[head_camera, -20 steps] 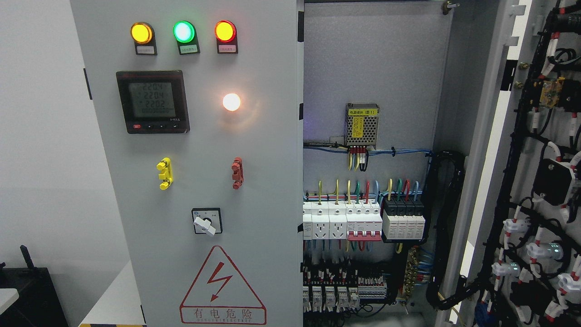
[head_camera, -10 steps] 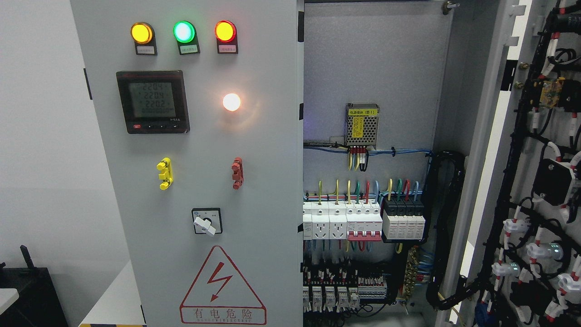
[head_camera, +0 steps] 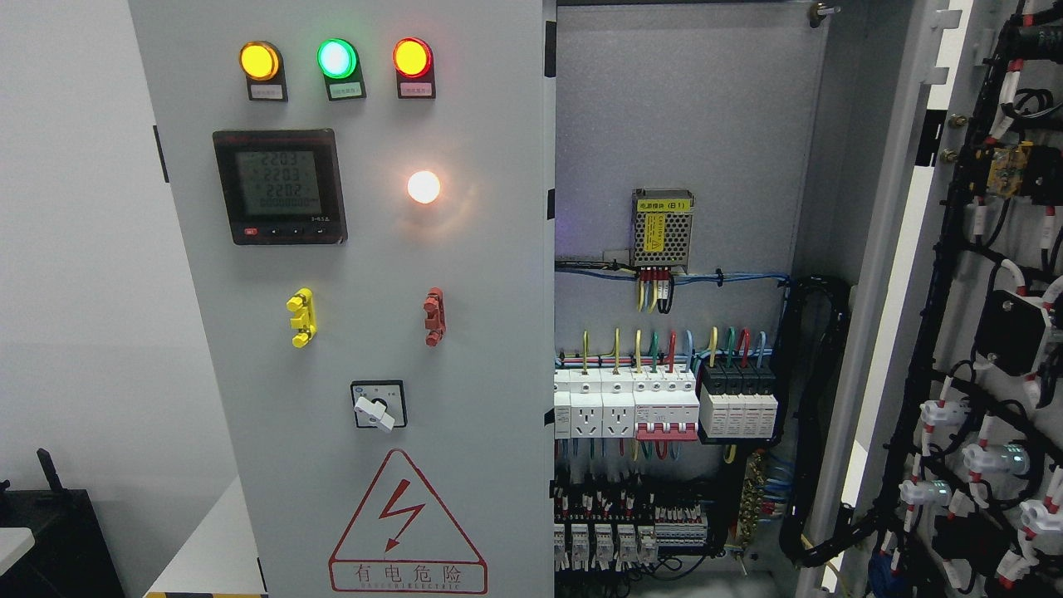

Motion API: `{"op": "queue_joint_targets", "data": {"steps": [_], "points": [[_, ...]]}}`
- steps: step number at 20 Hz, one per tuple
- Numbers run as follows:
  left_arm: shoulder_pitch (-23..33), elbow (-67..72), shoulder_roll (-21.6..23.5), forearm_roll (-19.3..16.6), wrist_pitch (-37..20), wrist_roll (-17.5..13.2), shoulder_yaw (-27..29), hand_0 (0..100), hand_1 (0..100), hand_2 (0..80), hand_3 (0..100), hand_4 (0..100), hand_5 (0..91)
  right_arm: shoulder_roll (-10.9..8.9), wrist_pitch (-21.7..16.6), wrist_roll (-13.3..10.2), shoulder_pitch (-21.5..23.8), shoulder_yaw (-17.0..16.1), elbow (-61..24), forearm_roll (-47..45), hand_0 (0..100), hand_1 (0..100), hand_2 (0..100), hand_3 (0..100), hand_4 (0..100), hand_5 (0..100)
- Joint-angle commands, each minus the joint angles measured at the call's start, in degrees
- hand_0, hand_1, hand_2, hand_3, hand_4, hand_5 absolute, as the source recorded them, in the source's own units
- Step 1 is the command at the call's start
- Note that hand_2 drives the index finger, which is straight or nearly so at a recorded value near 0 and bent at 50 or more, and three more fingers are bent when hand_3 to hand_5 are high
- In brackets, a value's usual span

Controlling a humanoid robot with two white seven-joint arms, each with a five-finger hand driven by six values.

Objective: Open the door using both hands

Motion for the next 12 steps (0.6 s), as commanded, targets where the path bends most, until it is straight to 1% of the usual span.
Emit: {"op": "queue_joint_targets", "data": {"steps": [1,3,4,6,8,11,12], "points": [[-0.06,-1.43,-1.38,0.14,-0.05,-0.06,0.41,0,0,0.0,0,4,0.0,-3.92,-0.49,-0.22,9.37,-0.27,-23.77,0.15,0,0,0,0,0,0],[-0.06,-1.52,-1.38,0.14,-0.05,-0.06,0.32,0,0,0.0,0,4,0.0,-3.92,-1.1,-0.22,13.15,-0.27,-27.72,0.15,0,0,0,0,0,0],[-0.06,-1.52,-1.38,0.14,-0.05,-0.06,0.32,0,0,0.0,0,4,0.0,-3.83,-2.06,-0.31,15.0,-0.36,-29.48,0.15,0,0,0,0,0,0],[-0.06,-1.52,-1.38,0.05,-0.05,-0.06,0.4,0,0,0.0,0,4,0.0,-3.39,-4.17,-0.31,17.73,-0.27,-30.47,0.24,0,0,0,0,0,0],[-0.06,-1.52,-1.38,0.05,-0.05,-0.06,0.41,0,0,0.0,0,4,0.0,-3.21,-5.84,-0.31,19.05,-0.27,-30.82,0.24,0,0,0,0,0,0],[-0.06,-1.52,-1.38,0.05,-0.05,-0.06,0.41,0,0,0.0,0,4,0.0,-3.3,-11.2,-0.31,20.28,-0.36,-31.17,0.32,0,0,0,0,0,0],[-0.06,-1.52,-1.38,0.05,-0.05,-0.06,0.41,0,0,0.0,0,4,0.0,-3.39,-12.43,-0.31,20.81,-0.36,-31.43,0.33,0,0,0,0,0,0]]}}
